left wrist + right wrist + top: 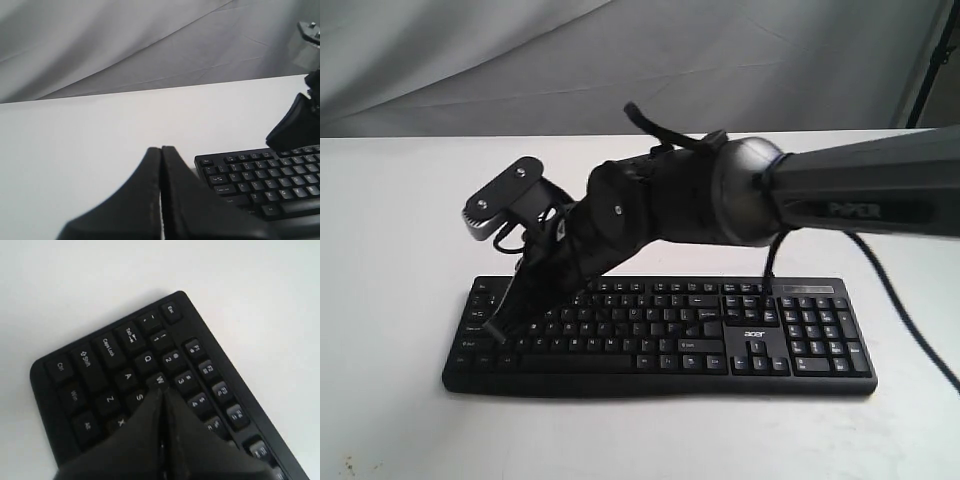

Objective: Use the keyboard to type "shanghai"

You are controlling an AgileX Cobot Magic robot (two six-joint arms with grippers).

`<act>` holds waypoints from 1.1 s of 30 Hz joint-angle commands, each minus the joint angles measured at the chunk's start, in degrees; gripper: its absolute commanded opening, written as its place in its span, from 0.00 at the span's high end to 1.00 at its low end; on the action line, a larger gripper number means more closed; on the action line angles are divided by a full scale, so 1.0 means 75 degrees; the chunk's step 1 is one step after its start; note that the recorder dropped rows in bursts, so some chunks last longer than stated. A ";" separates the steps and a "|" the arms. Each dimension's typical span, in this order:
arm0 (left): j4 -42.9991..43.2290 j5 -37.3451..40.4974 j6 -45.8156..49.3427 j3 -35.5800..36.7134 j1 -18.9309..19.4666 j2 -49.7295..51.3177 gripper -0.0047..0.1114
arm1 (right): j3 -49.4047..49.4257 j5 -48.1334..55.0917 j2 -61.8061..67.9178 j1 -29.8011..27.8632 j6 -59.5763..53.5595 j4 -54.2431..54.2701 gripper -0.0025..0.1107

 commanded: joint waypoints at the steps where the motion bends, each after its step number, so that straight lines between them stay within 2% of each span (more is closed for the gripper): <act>1: 0.0036 -0.0045 -0.0021 0.0033 -0.0027 -0.0026 0.96 | 0.0909 -0.0027 -0.0614 -0.0250 0.0128 0.0010 0.98; 4: 0.0036 -0.0045 -0.0021 0.0033 -0.0027 -0.0026 0.96 | 0.1587 -0.0528 -0.0750 -0.0298 0.0128 0.0143 0.98; 11: 0.0036 -0.0045 -0.0021 0.0033 -0.0027 -0.0026 0.96 | 0.2262 -0.1344 -0.0759 -0.0298 0.0084 0.0143 0.98; 22: 0.0036 -0.0045 -0.0021 0.0033 -0.0027 -0.0026 0.96 | 0.2307 -0.2216 -0.0745 -0.0235 0.0050 0.0143 0.98; 33: 0.0036 -0.0045 -0.0021 0.0033 -0.0027 -0.0026 0.96 | 0.2307 -0.2282 -0.0455 -0.0155 0.0050 0.0143 0.98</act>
